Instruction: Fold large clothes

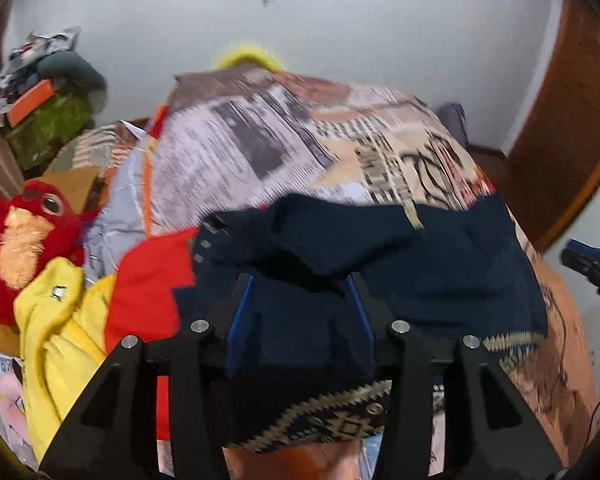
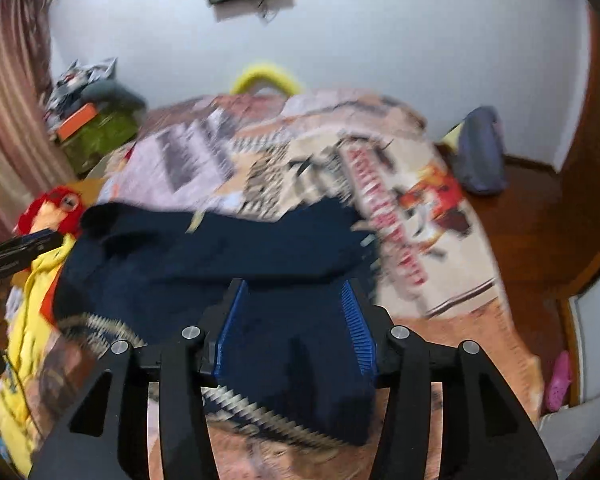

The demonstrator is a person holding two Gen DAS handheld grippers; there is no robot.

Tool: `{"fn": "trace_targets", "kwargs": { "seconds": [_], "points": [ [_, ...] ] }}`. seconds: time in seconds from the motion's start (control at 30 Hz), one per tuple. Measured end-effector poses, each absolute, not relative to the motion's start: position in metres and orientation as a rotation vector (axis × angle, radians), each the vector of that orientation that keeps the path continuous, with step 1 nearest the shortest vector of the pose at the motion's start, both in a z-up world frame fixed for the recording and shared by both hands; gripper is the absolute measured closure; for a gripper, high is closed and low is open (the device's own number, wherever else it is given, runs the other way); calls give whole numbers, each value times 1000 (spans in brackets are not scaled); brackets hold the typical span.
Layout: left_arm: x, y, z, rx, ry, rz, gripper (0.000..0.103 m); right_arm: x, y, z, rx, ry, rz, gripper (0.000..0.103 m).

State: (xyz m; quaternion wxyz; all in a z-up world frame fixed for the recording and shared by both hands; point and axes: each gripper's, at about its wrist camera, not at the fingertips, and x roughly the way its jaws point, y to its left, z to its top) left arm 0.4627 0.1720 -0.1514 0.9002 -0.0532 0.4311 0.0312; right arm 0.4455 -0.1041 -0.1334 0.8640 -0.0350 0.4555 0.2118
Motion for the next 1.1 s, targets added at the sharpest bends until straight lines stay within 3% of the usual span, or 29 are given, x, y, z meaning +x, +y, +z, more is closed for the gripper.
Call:
{"fn": "trace_targets", "kwargs": {
  "seconds": [0.37, 0.8, 1.1],
  "points": [
    [517, 173, -219, -163, 1009, 131, 56, 471, -72, -188, -66, 1075, 447, 58],
    [516, 235, -201, -226, 895, 379, 56, 489, -122, -194, 102, 1081, 264, 58],
    [474, 196, -192, -210, 921, 157, 56, 448, -99, -165, 94, 1046, 403, 58]
  ]
}}
